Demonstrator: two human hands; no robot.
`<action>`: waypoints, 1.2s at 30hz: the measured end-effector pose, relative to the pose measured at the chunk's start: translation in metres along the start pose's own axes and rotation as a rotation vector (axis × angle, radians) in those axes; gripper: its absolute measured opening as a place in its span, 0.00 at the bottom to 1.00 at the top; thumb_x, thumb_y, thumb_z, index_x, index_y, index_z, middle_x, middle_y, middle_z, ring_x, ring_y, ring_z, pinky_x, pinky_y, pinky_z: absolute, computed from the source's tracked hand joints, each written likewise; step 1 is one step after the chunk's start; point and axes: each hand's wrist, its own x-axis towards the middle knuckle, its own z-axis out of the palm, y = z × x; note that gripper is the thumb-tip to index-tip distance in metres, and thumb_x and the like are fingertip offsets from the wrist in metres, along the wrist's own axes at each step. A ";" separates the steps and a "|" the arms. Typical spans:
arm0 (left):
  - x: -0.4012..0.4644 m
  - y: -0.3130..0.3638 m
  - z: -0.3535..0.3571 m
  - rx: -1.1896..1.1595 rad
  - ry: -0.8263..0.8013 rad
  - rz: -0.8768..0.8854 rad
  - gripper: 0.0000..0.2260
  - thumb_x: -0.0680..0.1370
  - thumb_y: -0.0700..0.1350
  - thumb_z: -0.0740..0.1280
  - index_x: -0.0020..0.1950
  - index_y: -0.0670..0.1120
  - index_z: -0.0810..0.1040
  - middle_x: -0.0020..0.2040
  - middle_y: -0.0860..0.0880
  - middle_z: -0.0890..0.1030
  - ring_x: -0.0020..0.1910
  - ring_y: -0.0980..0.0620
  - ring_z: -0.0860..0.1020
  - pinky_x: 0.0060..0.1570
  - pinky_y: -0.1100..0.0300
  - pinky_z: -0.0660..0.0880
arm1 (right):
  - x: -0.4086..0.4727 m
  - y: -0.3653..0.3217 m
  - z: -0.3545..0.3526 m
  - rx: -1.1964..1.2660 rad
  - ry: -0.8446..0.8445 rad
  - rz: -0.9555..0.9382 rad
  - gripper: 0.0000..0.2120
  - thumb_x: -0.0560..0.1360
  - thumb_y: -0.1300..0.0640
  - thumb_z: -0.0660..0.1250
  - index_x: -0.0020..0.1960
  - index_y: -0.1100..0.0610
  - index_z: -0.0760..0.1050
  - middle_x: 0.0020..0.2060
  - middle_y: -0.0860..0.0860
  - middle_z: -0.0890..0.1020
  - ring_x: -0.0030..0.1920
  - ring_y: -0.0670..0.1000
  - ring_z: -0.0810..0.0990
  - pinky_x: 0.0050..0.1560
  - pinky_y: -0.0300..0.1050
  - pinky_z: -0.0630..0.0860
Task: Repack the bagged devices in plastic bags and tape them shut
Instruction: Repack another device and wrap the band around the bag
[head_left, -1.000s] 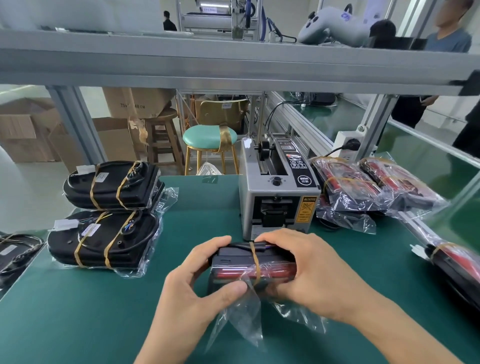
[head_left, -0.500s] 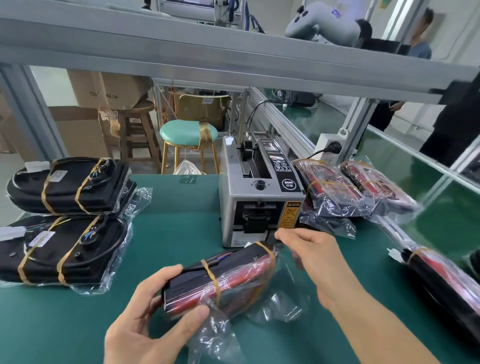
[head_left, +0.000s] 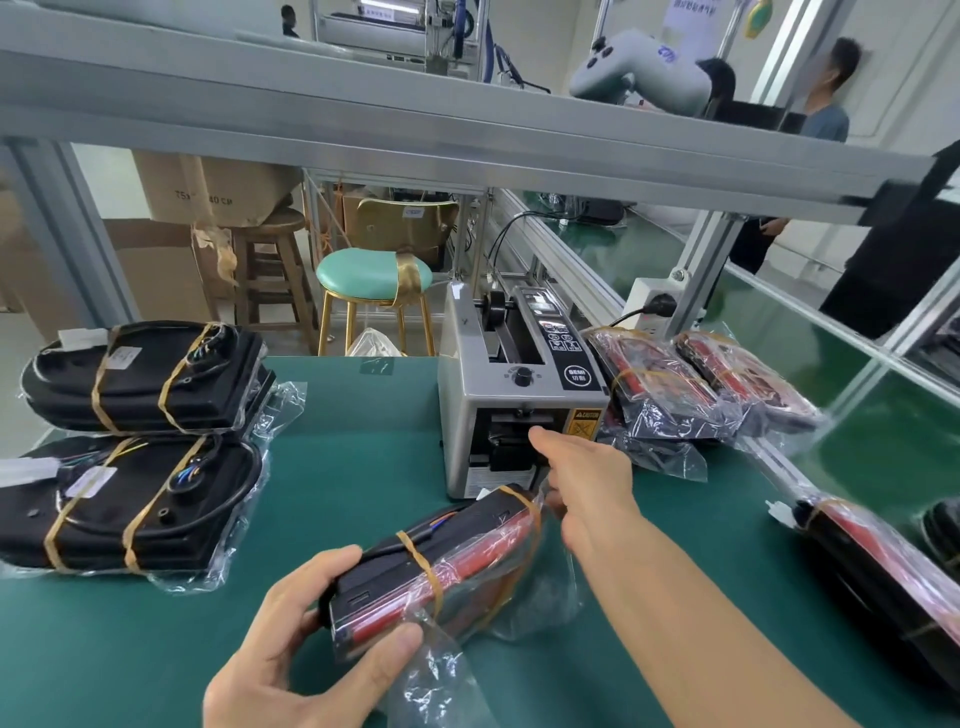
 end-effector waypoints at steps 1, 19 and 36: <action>0.000 0.000 0.000 0.012 0.003 0.008 0.27 0.54 0.57 0.77 0.52 0.56 0.82 0.48 0.48 0.85 0.44 0.45 0.83 0.50 0.52 0.77 | 0.000 0.000 0.002 0.017 0.018 0.002 0.05 0.71 0.63 0.74 0.45 0.59 0.80 0.32 0.49 0.75 0.31 0.45 0.70 0.32 0.36 0.67; 0.002 0.009 -0.003 0.179 0.052 0.124 0.27 0.60 0.66 0.71 0.53 0.52 0.81 0.48 0.54 0.77 0.48 0.63 0.75 0.51 0.76 0.69 | -0.038 -0.026 -0.030 -0.139 -0.130 -0.079 0.08 0.69 0.54 0.74 0.32 0.51 0.79 0.29 0.42 0.77 0.34 0.44 0.72 0.38 0.40 0.65; -0.021 0.026 0.020 0.095 0.185 0.161 0.17 0.62 0.51 0.74 0.44 0.46 0.74 0.46 0.50 0.77 0.47 0.54 0.77 0.47 0.71 0.70 | -0.127 0.015 -0.026 -0.355 -0.580 -0.349 0.05 0.64 0.50 0.72 0.34 0.50 0.85 0.64 0.27 0.68 0.64 0.26 0.64 0.57 0.35 0.62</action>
